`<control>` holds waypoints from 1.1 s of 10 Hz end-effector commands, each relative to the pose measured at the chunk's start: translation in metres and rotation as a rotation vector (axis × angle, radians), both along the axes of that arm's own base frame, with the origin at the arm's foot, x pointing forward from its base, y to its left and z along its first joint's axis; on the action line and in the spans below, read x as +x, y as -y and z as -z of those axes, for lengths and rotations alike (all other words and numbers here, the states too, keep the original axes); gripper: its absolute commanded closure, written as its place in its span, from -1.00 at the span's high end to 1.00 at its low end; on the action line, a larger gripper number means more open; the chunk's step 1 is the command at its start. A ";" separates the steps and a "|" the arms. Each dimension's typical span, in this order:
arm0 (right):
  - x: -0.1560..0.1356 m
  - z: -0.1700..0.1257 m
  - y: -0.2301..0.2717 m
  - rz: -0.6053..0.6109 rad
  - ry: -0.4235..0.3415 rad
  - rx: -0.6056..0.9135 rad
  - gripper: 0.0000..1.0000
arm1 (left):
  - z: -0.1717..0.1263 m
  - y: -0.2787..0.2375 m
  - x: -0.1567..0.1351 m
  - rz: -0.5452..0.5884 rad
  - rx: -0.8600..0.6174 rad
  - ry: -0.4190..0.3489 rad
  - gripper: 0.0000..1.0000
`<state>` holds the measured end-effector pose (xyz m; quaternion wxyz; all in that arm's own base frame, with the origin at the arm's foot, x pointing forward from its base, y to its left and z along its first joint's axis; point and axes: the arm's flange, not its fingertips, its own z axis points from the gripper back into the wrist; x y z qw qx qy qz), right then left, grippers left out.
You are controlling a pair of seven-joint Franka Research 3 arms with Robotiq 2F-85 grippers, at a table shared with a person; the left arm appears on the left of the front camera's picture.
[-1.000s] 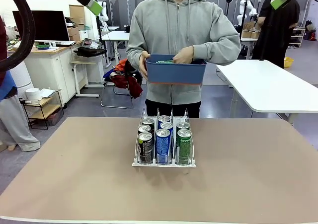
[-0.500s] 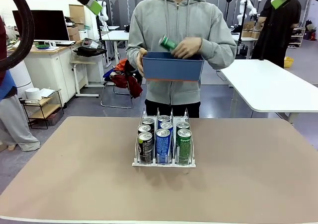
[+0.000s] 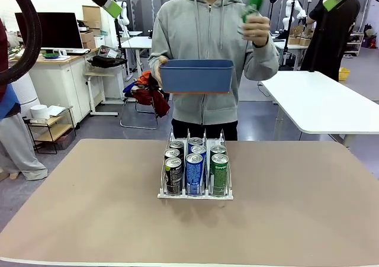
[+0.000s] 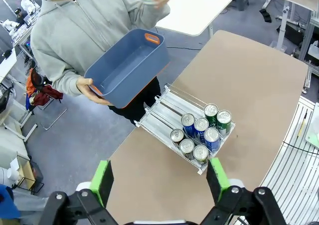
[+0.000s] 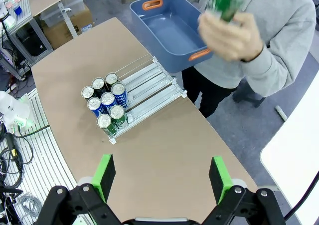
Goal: Fill the beverage cans into the dispenser.
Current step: Pick up the Sprite handed by the human.
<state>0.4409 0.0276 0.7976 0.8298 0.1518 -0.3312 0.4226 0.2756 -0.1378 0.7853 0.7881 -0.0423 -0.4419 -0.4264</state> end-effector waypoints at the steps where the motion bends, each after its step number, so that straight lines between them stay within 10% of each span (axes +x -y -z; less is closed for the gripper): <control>1: -0.002 0.001 0.000 0.005 -0.009 0.009 1.00 | 0.001 -0.003 0.001 0.019 -0.005 -0.007 1.00; 11: -0.002 0.001 0.000 0.005 -0.009 0.009 1.00 | 0.001 -0.003 0.001 0.019 -0.005 -0.007 1.00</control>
